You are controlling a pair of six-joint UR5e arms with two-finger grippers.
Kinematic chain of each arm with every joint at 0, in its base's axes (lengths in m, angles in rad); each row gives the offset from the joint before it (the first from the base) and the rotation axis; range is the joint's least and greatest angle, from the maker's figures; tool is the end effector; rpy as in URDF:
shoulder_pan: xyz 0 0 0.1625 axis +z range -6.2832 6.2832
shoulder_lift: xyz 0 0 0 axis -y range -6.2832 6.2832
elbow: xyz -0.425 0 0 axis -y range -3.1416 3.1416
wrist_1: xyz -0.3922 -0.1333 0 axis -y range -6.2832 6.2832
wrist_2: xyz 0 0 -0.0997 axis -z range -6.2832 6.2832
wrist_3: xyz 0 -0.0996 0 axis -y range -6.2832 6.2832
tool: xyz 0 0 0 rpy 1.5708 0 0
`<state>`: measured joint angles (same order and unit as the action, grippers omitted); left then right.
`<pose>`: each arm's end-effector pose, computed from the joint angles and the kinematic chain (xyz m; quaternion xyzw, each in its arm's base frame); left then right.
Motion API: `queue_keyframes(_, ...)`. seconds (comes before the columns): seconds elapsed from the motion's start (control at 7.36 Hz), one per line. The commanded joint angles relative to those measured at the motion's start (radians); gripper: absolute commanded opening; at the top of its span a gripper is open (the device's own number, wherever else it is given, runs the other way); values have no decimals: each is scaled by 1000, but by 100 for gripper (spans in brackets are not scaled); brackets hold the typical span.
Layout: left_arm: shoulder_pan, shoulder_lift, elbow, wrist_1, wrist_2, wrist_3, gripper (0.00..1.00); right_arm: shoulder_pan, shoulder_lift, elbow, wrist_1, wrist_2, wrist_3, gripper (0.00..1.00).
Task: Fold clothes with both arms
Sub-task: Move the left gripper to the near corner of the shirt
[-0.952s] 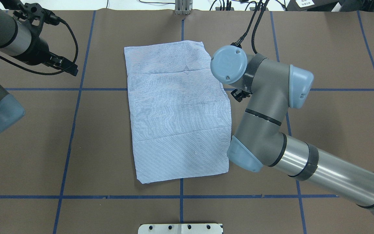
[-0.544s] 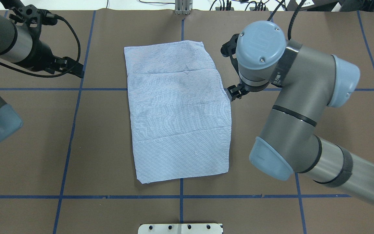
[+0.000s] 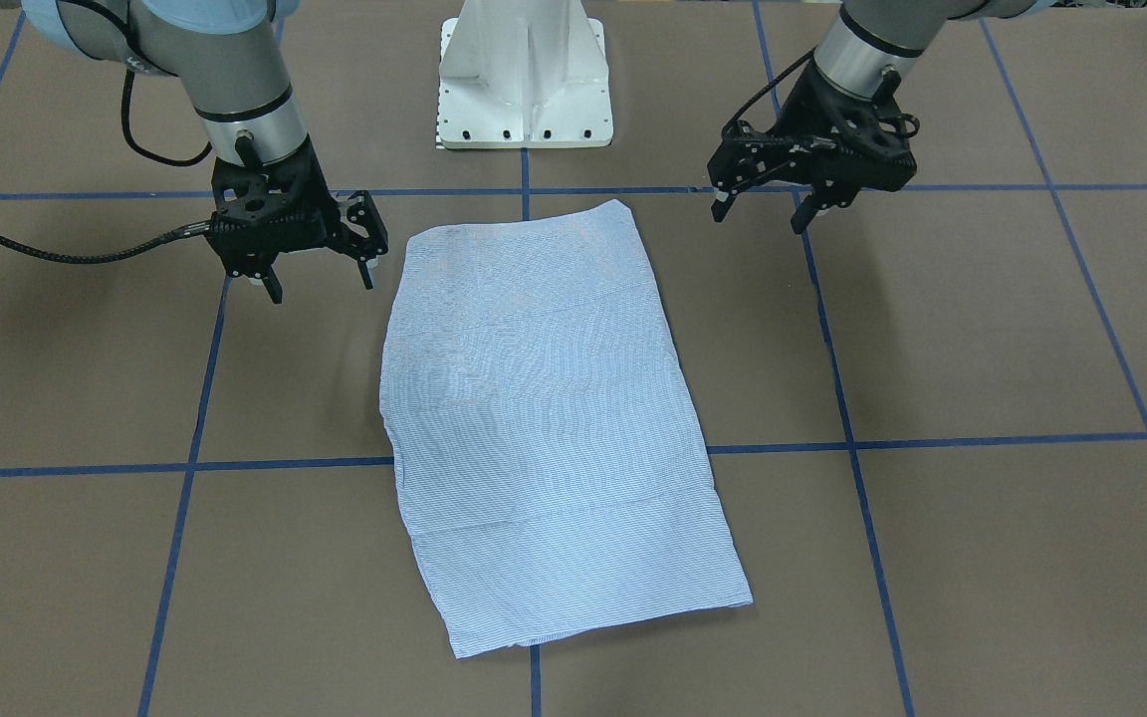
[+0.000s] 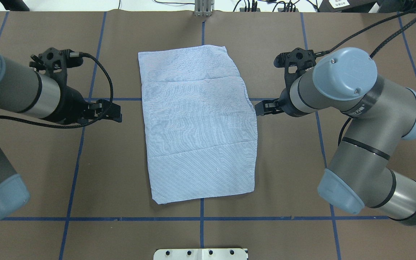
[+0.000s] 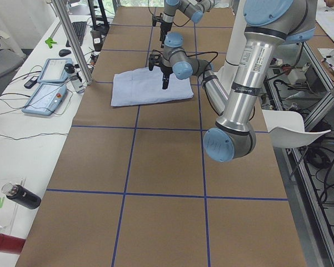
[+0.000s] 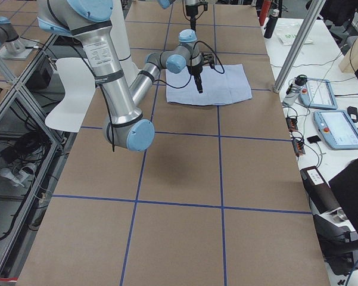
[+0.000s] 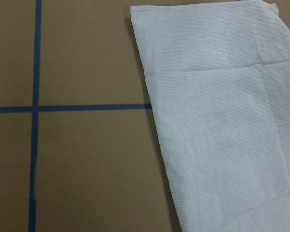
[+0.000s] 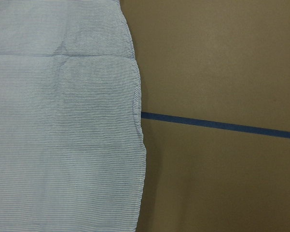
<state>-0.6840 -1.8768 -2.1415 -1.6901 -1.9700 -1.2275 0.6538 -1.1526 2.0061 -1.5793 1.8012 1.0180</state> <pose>0.3356 -0.3957 0.2325 0.0783 0.4934 -0.0526 0.8647 -0.3845 -0.4339 0.2451 0.1448 -0.3949 -0.0013 0.9072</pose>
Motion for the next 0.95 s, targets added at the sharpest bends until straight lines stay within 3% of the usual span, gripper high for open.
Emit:
queue_keyframes(0.0, 147, 1, -17, -2, 136, -200, 100, -2, -15, -1, 27, 6, 59, 100)
queue_keyframes(0.41, 289, 1, 53, -46, 258, -406, 100, -3, -13, -1, 27, 6, 63, 100)
queue_keyframes(0.68, 294, -7, 171, -192, 267, -441, 99, -3, -13, -3, 27, 6, 63, 100)
queue_keyframes(0.82, 310, -7, 193, -201, 267, -446, 99, -5, -13, -3, 27, 6, 63, 100)
